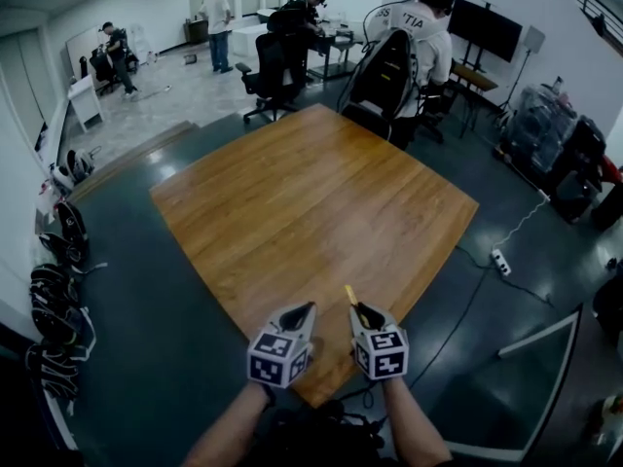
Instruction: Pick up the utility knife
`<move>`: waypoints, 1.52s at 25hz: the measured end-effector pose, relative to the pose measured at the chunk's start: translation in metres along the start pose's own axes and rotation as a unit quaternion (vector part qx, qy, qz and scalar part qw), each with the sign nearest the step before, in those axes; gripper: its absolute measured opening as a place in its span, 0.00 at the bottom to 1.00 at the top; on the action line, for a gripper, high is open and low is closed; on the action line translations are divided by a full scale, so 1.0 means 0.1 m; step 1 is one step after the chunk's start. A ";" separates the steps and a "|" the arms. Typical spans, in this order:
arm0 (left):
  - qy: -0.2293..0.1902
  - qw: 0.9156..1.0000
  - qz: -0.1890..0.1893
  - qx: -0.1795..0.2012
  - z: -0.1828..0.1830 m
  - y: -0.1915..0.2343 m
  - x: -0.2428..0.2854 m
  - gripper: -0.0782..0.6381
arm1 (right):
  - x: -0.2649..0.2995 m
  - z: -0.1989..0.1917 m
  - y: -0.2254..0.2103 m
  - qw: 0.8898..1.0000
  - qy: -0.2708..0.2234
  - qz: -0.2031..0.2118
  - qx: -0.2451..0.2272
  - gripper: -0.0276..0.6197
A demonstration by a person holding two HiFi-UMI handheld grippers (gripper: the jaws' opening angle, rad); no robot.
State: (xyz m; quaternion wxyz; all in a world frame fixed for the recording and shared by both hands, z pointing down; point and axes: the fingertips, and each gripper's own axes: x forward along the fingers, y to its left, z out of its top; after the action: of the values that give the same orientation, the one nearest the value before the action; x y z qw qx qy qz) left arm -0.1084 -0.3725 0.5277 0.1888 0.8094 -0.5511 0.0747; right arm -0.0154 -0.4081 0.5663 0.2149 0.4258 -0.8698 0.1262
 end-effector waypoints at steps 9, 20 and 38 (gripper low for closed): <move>-0.045 0.998 -0.029 0.025 0.48 -0.21 -0.18 0.12 | -0.65 0.77 0.01 0.992 -0.119 0.012 0.033 0.15; -0.104 0.990 -0.065 0.064 1.09 -0.46 -0.45 0.12 | -1.29 1.48 0.19 0.972 -0.232 0.023 0.021 0.15; -0.125 0.986 -0.076 0.084 1.19 -0.49 -0.63 0.12 | -1.30 1.55 0.41 0.965 -0.257 0.053 0.025 0.15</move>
State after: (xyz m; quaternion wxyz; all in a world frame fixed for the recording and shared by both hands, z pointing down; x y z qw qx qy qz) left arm -0.0978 -0.3488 0.3870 0.0544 0.8647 -0.4993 0.0044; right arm -0.0181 -0.3567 0.3664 -0.0335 0.4029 -0.9135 0.0458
